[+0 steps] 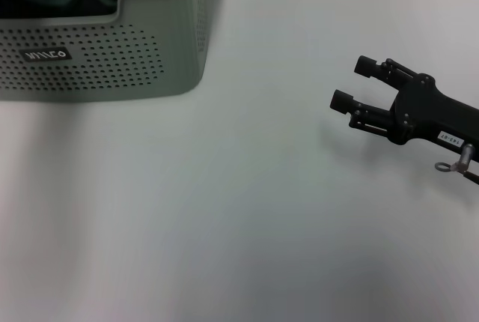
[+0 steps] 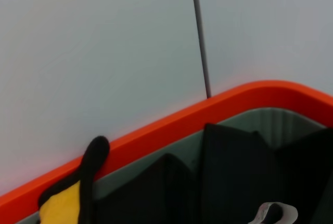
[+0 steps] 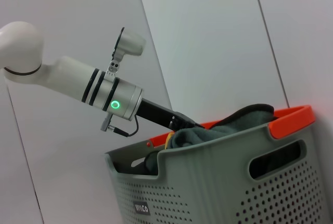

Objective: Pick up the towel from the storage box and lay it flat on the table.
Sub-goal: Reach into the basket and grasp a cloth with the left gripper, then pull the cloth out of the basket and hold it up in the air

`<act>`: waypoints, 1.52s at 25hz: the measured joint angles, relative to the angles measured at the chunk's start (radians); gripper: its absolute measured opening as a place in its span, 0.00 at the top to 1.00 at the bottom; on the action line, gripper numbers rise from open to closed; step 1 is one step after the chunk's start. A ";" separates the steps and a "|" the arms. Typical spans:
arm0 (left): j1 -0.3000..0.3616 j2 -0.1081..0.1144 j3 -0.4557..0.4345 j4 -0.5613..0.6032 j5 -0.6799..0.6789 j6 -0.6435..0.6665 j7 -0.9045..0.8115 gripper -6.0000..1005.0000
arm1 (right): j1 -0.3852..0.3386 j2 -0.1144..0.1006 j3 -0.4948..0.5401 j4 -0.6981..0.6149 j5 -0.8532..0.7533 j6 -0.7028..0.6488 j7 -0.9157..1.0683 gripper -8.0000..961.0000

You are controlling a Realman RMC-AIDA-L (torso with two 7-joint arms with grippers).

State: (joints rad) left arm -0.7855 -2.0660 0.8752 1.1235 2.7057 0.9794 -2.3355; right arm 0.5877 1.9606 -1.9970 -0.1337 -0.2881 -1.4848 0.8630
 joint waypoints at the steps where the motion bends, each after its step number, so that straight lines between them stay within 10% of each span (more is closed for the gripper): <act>1: 0.002 0.000 0.000 0.002 -0.011 0.000 0.002 0.46 | -0.001 0.000 0.000 0.000 0.000 0.000 -0.001 0.09; 9: 0.031 0.036 -0.005 0.020 -0.153 0.021 0.036 0.93 | -0.027 0.001 0.020 -0.002 0.000 -0.002 -0.016 0.09; 16: 0.107 0.047 -0.022 0.132 -0.315 0.056 0.059 0.96 | -0.053 0.001 0.066 -0.008 -0.001 -0.019 -0.029 0.09; 30: 0.297 0.057 -0.133 0.354 -1.245 0.271 0.245 0.96 | -0.026 0.005 0.129 -0.060 -0.007 -0.119 -0.155 0.09; 38: 0.304 0.054 -0.215 0.358 -1.377 0.427 0.247 0.96 | 0.009 0.008 0.122 -0.094 -0.012 -0.163 -0.211 0.09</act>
State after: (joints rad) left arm -0.4810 -2.0122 0.6602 1.4819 1.3291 1.4066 -2.0888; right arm 0.5967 1.9690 -1.8745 -0.2275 -0.3005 -1.6478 0.6519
